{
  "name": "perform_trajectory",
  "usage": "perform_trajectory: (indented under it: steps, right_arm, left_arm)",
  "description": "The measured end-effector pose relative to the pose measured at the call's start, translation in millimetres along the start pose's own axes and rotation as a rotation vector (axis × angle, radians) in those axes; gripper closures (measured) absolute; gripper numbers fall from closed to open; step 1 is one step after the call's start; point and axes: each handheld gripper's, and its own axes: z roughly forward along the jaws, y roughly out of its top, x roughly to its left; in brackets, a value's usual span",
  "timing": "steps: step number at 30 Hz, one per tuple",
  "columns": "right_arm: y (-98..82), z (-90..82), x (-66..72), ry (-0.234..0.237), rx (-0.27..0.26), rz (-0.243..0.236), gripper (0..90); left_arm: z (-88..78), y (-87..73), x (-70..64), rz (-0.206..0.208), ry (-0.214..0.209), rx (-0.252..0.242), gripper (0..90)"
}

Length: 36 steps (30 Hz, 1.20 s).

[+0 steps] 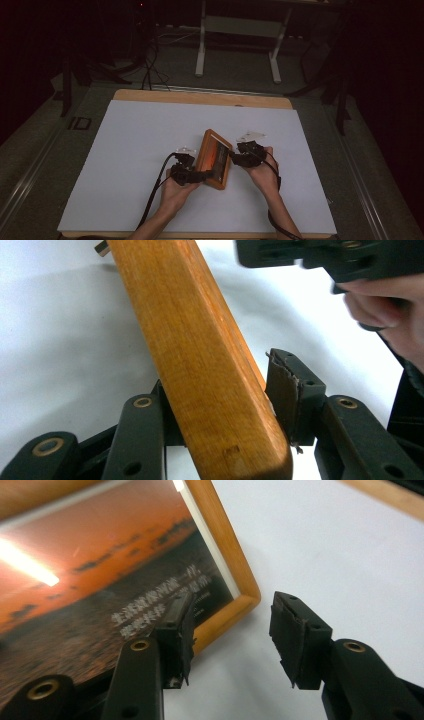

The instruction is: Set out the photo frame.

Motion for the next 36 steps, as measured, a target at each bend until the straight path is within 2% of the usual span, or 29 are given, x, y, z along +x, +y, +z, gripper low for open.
perform_trajectory:
  steps: [10, 16, 20, 25, 27, 30, 36]
  right_arm:
    - [5.0, -34.3, 3.2, 0.007, -0.081, -0.009, 48.5]
    - [5.5, -49.8, 2.7, -0.001, -0.115, -0.010, 48.3]
    - [5.4, -58.4, -0.6, 0.033, -0.138, 0.016, 47.8]
    - [1.5, -69.2, -6.8, 0.027, -0.167, 0.046, 47.8]
    - [-0.2, -73.3, -9.5, 0.024, -0.166, 0.047, 47.0]
    - [-2.5, -80.5, -13.5, 0.028, -0.185, 0.052, 47.2]
    - [-3.8, -88.0, -15.9, 0.037, -0.198, 0.028, 46.2]
  left_arm:
    - [3.9, 5.5, -10.4, 0.038, 0.029, -0.012, 58.6]
    - [7.4, 9.0, -18.3, 0.066, 0.033, -0.020, 62.0]
    - [10.6, 13.1, -30.6, 0.144, 0.045, -0.009, 64.5]
    - [17.8, 17.4, -45.9, 0.211, 0.029, -0.002, 69.3]
    - [19.6, 18.6, -53.6, 0.270, 0.055, -0.009, 71.2]
    - [19.6, 20.0, -58.1, 0.329, 0.077, 0.000, 72.0]
    - [8.2, 31.9, -52.7, 0.347, 0.051, 0.004, 72.3]
